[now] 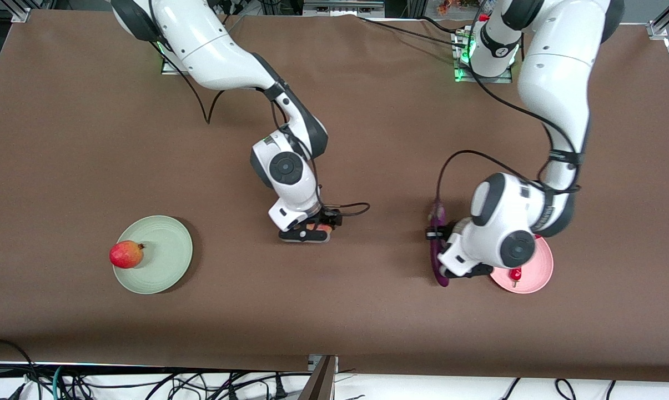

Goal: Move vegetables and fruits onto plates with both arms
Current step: 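Grasp the peach with the right gripper while the left gripper grasps the eggplant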

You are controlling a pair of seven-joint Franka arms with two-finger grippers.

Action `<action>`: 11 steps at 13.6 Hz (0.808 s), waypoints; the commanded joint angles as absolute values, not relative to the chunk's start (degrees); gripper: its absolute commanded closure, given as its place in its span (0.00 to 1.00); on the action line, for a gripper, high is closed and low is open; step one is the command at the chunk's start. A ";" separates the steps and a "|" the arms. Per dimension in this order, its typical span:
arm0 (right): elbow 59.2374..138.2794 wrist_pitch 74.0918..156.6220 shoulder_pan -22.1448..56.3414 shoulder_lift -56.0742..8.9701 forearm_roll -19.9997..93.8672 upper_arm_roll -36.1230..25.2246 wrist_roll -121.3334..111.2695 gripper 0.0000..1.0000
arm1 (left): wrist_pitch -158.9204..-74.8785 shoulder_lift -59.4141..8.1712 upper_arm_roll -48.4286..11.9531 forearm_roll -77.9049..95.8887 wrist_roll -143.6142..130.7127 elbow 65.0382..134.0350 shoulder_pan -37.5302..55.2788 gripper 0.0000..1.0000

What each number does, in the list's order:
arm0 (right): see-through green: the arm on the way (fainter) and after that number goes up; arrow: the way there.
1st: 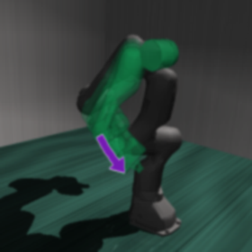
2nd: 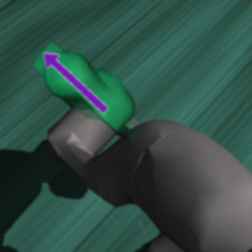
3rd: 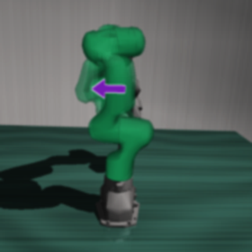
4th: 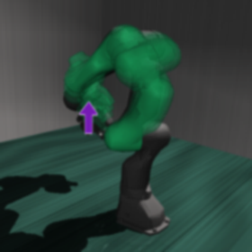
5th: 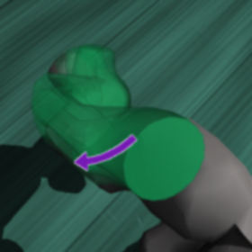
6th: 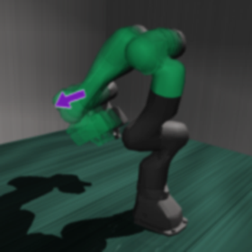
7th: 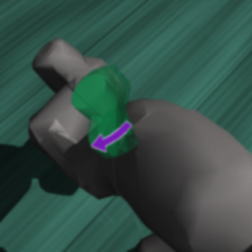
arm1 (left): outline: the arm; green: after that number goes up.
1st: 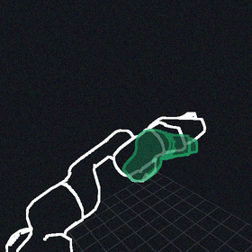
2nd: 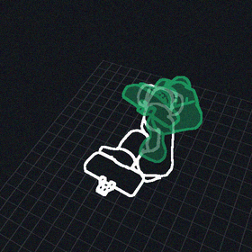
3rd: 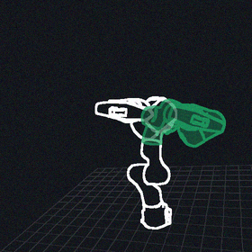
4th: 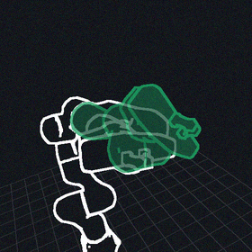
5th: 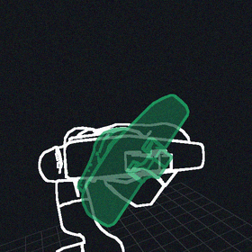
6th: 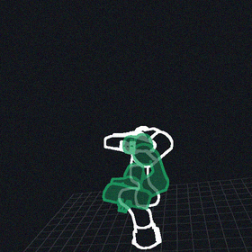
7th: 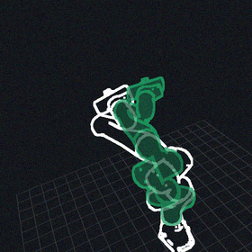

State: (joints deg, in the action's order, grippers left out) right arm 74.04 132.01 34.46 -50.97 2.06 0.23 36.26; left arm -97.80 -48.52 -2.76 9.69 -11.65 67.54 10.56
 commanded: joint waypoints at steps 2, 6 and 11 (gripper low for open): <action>75.06 117.99 23.59 -44.39 2.64 0.97 17.71 0.61 | -95.10 -47.64 -1.41 2.40 4.79 66.71 7.48 1.00; 75.32 111.54 16.36 -43.33 2.02 -4.98 -2.33 0.61 | -99.73 -48.43 -1.41 1.14 17.03 67.76 2.47 1.00; 76.28 115.04 10.81 -45.61 2.20 -5.80 -8.70 0.61 | -102.48 -49.83 -1.41 -0.88 17.84 67.85 1.24 1.00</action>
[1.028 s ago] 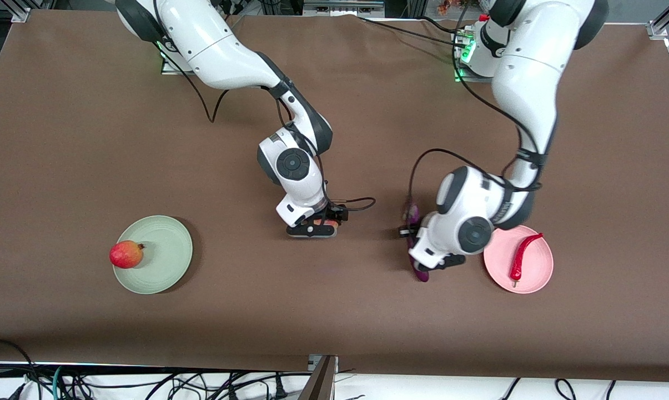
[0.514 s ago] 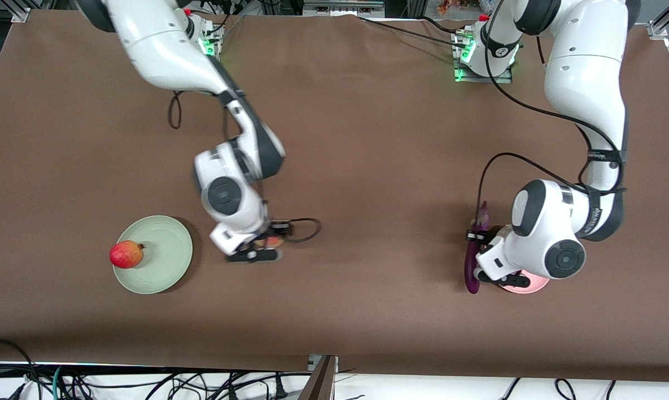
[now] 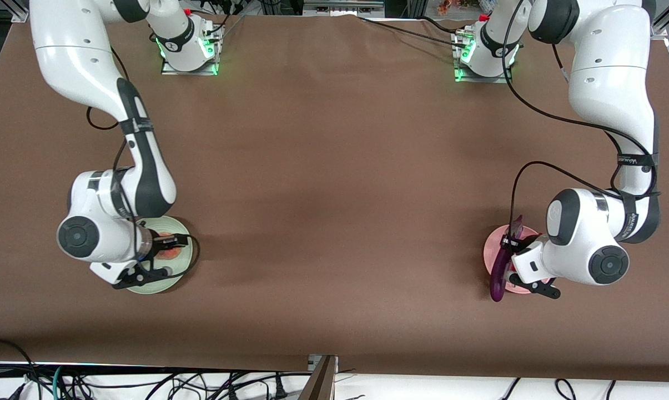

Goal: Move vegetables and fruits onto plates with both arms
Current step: 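Grasp the peach with the right gripper while the left gripper grasps the eggplant, then carry the peach to the green plate while the left gripper carries the eggplant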

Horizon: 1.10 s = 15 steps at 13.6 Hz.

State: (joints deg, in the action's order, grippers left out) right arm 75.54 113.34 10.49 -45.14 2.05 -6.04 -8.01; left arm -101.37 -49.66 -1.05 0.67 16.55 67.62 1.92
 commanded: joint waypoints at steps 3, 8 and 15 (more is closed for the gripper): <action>78.48 119.60 9.67 -46.58 2.11 -5.80 -9.05 0.61 | -104.05 -50.97 -1.41 -0.88 20.55 67.85 -0.08 1.00; 78.75 122.70 9.67 -48.34 2.72 -5.71 -8.96 0.00 | -105.12 -51.86 -1.41 -0.70 21.80 67.85 -1.14 0.99; 74.19 102.96 10.19 -35.97 2.20 -5.89 -9.23 0.00 | -104.07 -50.98 -1.84 0.09 20.65 67.59 -0.53 0.00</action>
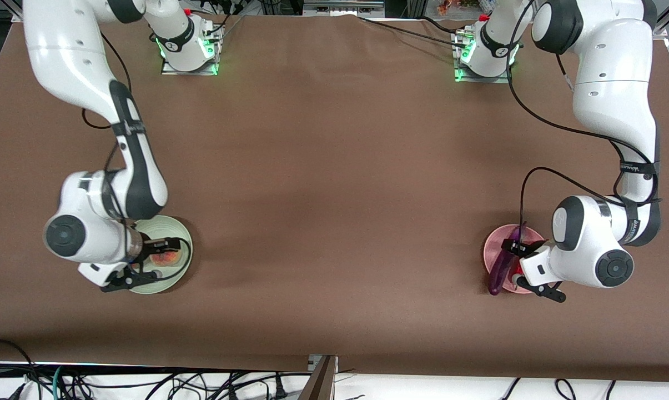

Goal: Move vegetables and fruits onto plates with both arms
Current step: 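Carry the peach to the green plate while the left gripper carries the eggplant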

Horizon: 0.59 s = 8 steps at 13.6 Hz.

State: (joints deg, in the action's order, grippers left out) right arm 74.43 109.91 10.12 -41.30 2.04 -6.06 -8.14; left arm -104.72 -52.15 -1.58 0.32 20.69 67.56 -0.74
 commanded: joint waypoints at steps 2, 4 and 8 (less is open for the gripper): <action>71.38 95.22 10.20 -33.06 2.20 -5.89 -9.05 0.00 | -100.04 -50.28 -2.02 0.17 20.65 66.80 -0.53 0.00; 70.40 89.24 10.28 -30.78 2.20 -5.98 -8.79 0.00 | -99.32 -49.57 -2.11 0.18 20.74 66.80 -0.53 0.00; 71.01 81.75 10.11 -22.08 2.02 -5.28 -8.44 0.00 | -99.14 -49.40 -2.29 0.09 20.74 66.80 -0.61 0.00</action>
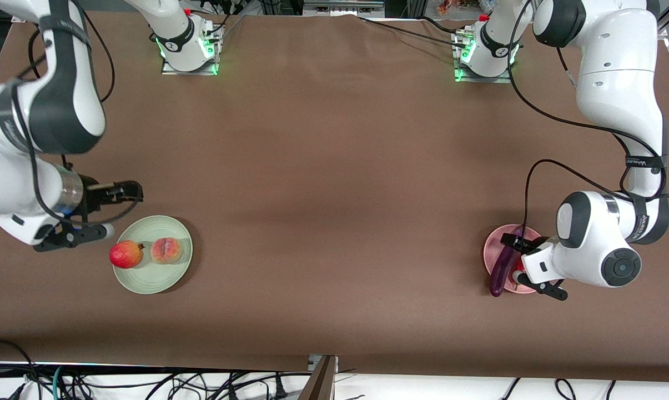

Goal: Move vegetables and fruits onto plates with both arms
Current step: 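Carry the peach to the green plate while the left gripper carries the eggplant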

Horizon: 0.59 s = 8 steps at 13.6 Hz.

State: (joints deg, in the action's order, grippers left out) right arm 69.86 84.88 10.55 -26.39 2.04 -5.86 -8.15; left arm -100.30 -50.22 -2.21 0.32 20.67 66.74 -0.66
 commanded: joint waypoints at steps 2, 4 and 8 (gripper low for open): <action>74.34 79.20 9.93 -17.08 2.20 -5.19 -8.53 0.00 | -99.05 -49.05 -2.37 0.09 21.00 66.80 -1.14 0.00; 78.73 79.19 9.15 -12.68 0.98 -4.31 -8.70 0.00 | -98.97 -46.50 -2.29 0.00 21.44 66.80 -1.58 0.00; 82.78 83.05 3.02 -7.05 -1.23 -0.72 -9.05 0.00 | -92.65 -37.64 -2.11 -0.61 21.62 66.97 -1.67 0.00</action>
